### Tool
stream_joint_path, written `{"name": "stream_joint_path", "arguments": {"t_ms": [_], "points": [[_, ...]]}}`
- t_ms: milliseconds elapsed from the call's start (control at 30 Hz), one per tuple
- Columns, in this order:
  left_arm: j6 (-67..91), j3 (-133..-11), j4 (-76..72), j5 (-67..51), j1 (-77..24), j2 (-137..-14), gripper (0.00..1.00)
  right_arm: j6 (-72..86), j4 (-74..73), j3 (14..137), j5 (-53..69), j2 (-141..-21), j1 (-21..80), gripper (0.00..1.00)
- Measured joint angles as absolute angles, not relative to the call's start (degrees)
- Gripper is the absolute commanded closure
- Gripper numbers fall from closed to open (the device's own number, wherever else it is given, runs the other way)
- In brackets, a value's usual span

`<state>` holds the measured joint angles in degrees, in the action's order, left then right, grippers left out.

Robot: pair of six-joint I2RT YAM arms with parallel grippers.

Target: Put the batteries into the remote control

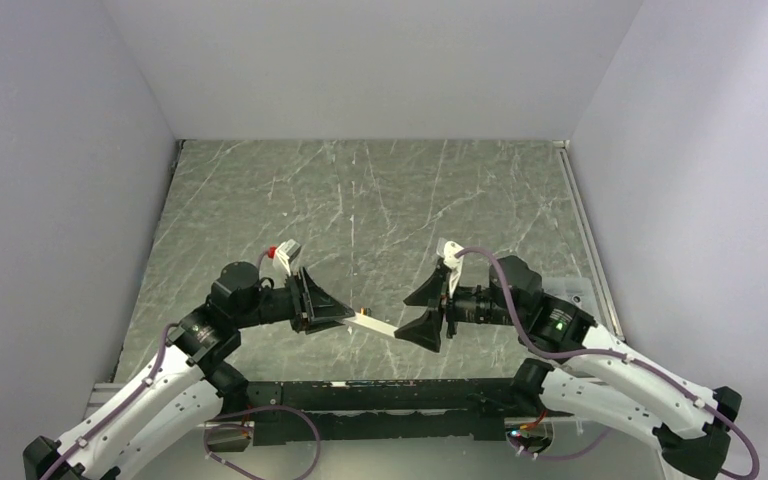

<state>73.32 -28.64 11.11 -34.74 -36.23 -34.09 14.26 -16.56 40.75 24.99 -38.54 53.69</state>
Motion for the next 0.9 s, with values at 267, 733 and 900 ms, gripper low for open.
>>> {"name": "stream_joint_path", "arguments": {"t_ms": [267,733,900], "points": [[78.7,-25.8,9.0,-34.1,-36.2,-33.1,1.0,8.1,-15.9,42.6,25.8,-45.6,53.9,0.26],[83.9,-23.4,3.6,-33.3,-36.2,-33.1,1.0,4.0,-16.6,44.2,25.3,-51.6,59.2,0.31],[84.0,-23.4,2.6,-33.3,-36.2,-33.1,1.0,2.9,-17.2,44.9,23.1,-53.4,60.9,0.46]]}}
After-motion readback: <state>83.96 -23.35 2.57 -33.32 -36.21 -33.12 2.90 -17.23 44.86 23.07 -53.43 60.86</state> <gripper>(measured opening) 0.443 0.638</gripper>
